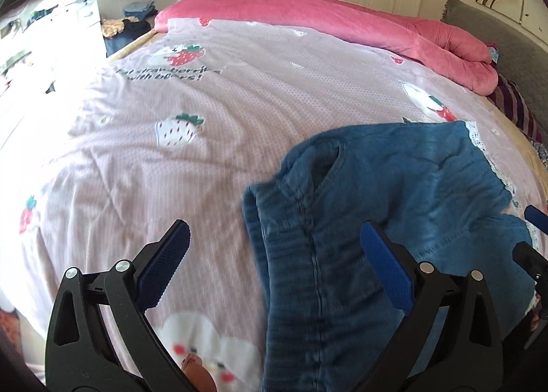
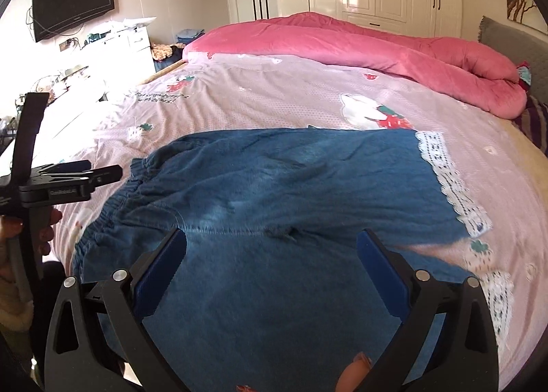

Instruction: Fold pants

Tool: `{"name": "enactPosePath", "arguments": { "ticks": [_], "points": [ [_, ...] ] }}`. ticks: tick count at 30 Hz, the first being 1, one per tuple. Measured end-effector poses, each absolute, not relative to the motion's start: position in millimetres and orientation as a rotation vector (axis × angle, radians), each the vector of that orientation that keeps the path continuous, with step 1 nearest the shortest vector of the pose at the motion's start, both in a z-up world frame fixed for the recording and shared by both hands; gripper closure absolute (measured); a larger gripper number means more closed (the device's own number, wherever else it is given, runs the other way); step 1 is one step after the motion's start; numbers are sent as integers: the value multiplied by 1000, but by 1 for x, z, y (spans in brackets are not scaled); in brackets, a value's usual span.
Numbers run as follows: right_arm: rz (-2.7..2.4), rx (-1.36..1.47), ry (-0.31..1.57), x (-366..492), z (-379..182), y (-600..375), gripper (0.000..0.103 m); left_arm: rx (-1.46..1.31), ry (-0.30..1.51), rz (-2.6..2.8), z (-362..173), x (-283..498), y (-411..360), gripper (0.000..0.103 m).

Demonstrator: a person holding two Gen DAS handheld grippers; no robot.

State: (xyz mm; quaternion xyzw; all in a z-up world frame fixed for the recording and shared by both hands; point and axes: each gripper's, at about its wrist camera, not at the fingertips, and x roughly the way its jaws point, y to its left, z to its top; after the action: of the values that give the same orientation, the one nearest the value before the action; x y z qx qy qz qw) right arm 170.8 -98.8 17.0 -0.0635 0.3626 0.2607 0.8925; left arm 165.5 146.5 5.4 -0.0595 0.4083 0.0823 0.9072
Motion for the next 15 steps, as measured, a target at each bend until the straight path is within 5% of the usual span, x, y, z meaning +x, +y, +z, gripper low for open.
{"name": "enactPosePath", "arguments": {
  "ticks": [2, 7, 15],
  "points": [
    [540, -146, 752, 179, 17, -93, 4, -101, 858, 168, 2, 179, 148, 11],
    [558, -180, 762, 201, 16, -76, 4, -27, 899, 153, -16, 211, 149, 40],
    [606, -263, 799, 246, 9, -43, 4, 53, 955, 90, -38, 234, 146, 62]
  ]
}}
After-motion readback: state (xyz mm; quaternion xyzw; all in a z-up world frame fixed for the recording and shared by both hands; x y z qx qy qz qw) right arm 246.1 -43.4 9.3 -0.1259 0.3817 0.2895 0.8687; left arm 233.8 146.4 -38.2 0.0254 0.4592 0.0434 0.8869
